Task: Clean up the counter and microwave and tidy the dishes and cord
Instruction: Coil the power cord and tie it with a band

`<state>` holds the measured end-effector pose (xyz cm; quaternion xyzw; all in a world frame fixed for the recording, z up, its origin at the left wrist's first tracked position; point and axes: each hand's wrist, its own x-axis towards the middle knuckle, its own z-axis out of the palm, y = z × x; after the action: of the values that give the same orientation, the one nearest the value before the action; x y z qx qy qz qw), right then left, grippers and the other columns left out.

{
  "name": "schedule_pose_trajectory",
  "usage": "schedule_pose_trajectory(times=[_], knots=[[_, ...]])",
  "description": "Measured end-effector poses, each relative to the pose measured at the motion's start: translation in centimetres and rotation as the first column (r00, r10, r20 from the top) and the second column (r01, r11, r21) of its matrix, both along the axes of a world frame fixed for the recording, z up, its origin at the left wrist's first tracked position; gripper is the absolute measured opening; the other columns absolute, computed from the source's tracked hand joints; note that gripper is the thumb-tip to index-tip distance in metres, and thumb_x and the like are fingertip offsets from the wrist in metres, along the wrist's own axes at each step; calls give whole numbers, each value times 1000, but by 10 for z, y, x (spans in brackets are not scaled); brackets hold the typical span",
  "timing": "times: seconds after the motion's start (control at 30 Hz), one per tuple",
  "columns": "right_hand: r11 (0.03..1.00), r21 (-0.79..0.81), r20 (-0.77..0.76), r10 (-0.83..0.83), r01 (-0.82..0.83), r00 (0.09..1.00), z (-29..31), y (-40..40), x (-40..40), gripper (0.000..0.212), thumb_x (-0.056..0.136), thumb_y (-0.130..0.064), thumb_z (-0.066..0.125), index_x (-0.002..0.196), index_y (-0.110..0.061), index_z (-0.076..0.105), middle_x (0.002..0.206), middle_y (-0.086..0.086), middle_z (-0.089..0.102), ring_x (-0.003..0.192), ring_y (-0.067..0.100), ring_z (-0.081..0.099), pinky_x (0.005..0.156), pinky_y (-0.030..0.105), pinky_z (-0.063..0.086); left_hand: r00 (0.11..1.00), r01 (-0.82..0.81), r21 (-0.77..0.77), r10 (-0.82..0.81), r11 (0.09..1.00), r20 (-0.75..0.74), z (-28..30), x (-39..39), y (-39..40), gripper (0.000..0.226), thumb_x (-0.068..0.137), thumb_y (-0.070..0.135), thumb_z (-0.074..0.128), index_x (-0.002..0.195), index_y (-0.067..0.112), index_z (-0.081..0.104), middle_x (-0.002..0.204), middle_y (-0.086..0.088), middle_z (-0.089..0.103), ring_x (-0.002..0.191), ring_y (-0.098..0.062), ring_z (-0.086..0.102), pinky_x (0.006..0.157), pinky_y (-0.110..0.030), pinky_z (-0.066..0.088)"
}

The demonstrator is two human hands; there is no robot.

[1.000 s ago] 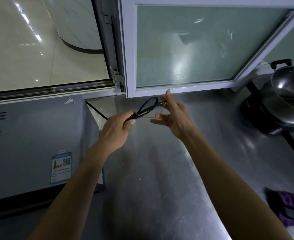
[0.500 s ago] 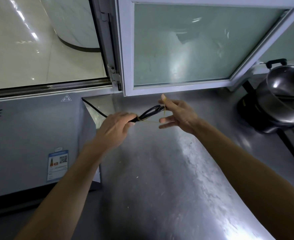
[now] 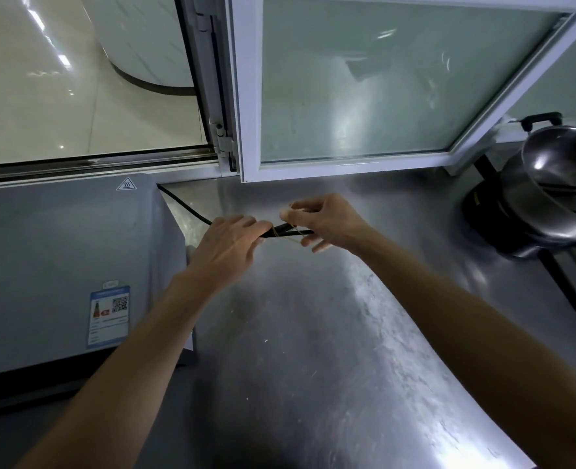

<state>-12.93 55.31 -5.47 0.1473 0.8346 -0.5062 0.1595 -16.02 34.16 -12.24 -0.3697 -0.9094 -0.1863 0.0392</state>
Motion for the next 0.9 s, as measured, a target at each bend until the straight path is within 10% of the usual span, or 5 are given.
schedule_pose_trajectory(times=[0.67,0.9], knots=[[996,15,-128,-89,92,988,-10,-12,-7,49,80,-52,77,117,-19,73,95,-5,75,77,15,73,71,40,63,991,-113,151,101,982,85,9,0,0,22,94,7,60,115,11,66,90,-4,65,81,-23,56,71,-34,36],[992,100,-288,-47,79,957,0,-17,-11,60,79,-60,74,128,-27,66,106,-10,68,96,4,63,79,14,47,946,-253,266,180,930,271,13,1,1,15,98,15,57,111,17,66,77,11,52,70,-17,52,61,-31,36]])
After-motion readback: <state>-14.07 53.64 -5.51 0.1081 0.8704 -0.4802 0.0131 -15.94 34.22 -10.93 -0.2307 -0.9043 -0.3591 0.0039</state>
